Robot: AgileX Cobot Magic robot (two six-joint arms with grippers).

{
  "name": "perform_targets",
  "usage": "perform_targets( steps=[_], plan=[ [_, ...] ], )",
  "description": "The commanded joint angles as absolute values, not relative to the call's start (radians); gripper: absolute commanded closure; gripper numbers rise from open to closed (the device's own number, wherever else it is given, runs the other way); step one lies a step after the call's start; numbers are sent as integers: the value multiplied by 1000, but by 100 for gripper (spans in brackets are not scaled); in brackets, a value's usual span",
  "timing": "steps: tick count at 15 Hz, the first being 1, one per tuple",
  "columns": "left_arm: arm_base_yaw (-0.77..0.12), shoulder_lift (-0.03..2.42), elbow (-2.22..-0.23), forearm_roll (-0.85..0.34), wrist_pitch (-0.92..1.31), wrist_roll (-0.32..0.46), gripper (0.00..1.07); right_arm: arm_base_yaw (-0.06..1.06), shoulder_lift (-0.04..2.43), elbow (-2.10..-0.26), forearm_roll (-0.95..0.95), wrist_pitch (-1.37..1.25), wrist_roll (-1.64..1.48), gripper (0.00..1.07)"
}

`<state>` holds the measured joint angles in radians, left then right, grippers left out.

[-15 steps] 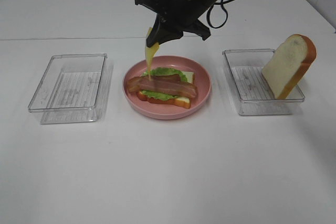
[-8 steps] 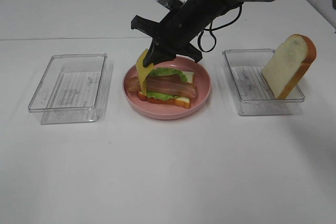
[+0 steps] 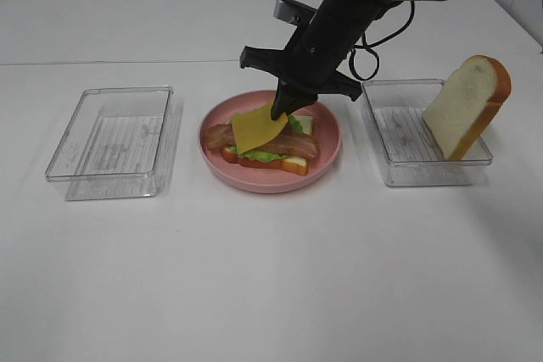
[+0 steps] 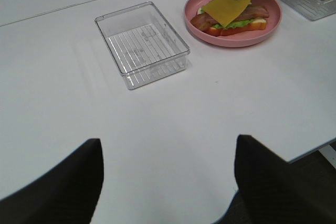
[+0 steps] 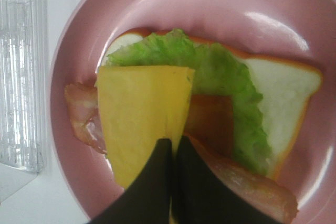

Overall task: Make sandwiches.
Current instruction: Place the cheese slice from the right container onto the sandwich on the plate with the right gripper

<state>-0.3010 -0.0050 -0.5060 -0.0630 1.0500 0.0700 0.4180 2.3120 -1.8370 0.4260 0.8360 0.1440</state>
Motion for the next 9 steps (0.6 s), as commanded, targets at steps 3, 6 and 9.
perform_targets(
  steps=[3,6,9],
  plan=[
    [-301,-26,-501,-62,1040,62,39,417,2309,-1835,408,842,152,76],
    [-301,-26,-501,-62,1040,62,39,417,2309,-1835,409,872,144,37],
    [-301,-26,-501,-62,1040,62,39,417,2288,-1835,375,928,143,37]
  ],
)
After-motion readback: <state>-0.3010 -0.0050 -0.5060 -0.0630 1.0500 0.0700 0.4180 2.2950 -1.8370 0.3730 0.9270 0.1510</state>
